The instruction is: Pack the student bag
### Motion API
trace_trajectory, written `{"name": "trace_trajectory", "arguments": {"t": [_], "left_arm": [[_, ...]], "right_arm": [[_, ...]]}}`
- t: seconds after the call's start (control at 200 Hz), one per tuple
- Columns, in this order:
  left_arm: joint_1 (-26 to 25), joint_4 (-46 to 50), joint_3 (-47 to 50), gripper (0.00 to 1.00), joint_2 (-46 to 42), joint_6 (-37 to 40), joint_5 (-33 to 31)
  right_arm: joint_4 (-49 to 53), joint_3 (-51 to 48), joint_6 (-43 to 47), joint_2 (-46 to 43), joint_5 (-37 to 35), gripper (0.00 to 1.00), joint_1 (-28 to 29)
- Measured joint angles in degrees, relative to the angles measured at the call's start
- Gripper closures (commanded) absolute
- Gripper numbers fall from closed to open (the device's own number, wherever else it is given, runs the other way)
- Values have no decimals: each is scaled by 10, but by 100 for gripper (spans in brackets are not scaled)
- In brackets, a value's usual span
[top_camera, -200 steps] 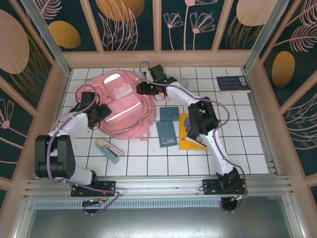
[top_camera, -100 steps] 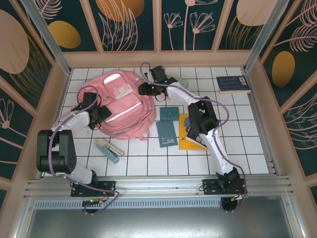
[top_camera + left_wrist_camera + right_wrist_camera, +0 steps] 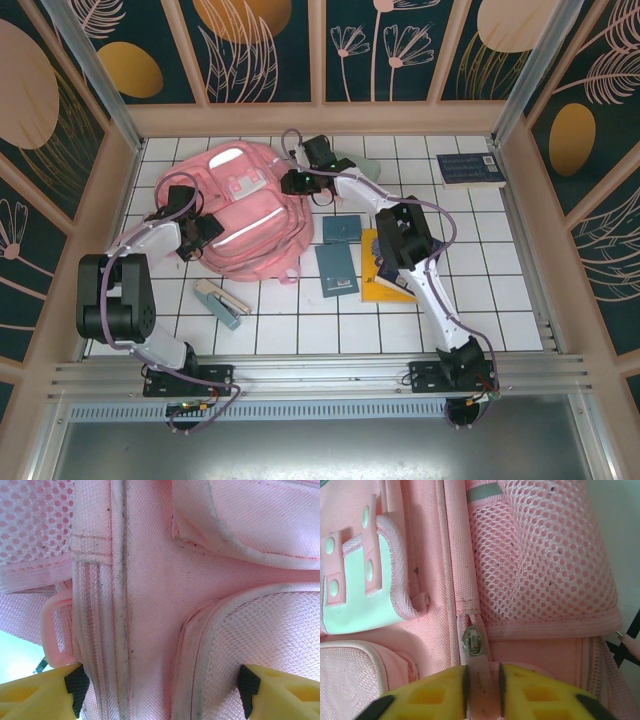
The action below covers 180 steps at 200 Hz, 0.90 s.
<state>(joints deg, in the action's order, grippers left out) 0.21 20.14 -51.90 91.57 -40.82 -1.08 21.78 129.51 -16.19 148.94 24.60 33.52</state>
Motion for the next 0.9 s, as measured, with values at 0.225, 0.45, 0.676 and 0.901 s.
{"name": "trace_trajectory", "arguments": {"t": [0.225, 0.45, 0.676, 0.901], "left_arm": [[10, -1, -7, 21, 15, -10, 1], [17, 2, -21, 21, 29, -14, 0], [25, 42, -150, 20, 137, -13, -25], [36, 91, -326, 19, 246, -9, -89]], "right_arm": [[-24, -75, 8, -44, 1, 77, 0], [-36, -170, 9, -104, 12, 74, 0], [-62, -204, -3, -114, 27, 35, 4], [-106, -339, -28, -220, 19, 25, 9]]}}
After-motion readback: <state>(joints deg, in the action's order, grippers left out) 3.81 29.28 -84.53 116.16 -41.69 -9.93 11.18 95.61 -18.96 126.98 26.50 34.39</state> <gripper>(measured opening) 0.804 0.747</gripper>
